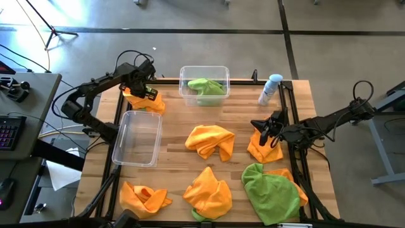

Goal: Sort microfiber towel by color & place in baskets
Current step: Put the orange microfiber towel into the bottom transparent bin

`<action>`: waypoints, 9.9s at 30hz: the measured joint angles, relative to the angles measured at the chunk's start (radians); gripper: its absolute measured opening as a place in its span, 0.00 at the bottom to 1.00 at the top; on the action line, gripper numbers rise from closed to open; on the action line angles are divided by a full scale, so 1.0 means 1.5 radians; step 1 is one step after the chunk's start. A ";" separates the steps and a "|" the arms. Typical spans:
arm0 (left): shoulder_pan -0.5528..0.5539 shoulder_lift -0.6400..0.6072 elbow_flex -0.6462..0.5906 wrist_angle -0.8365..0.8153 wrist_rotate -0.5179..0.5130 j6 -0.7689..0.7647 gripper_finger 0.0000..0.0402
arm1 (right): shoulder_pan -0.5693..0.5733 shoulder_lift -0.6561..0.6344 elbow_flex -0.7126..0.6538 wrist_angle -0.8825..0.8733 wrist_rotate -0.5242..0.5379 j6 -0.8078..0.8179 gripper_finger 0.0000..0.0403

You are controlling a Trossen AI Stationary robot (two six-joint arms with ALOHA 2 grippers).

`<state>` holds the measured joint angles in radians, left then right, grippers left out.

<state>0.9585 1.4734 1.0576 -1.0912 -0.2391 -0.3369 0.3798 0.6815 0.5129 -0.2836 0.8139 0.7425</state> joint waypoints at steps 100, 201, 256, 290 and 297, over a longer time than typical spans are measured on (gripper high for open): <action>-0.016 0.037 0.000 0.014 -0.064 0.035 0.34 | 0.000 0.000 0.000 -0.048 0.034 0.064 0.00; -0.061 -0.058 0.000 -0.021 0.048 0.088 0.00 | 0.000 0.000 0.000 -0.052 0.032 0.068 0.00; -0.431 -0.384 0.326 -0.213 0.130 -0.184 0.00 | 0.000 0.000 0.000 -0.057 -0.019 0.023 0.00; -0.799 -0.298 0.141 -0.320 0.100 -0.157 0.00 | 0.000 0.000 0.000 -0.086 -0.096 0.061 0.00; -0.799 -0.319 0.030 -0.319 0.094 -0.145 0.00 | 0.000 0.002 0.000 -0.055 -0.097 0.076 0.00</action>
<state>-0.2394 0.9948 1.1031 -1.5704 -0.0988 -0.5546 0.3798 0.6850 0.5133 -0.3662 0.6690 0.8560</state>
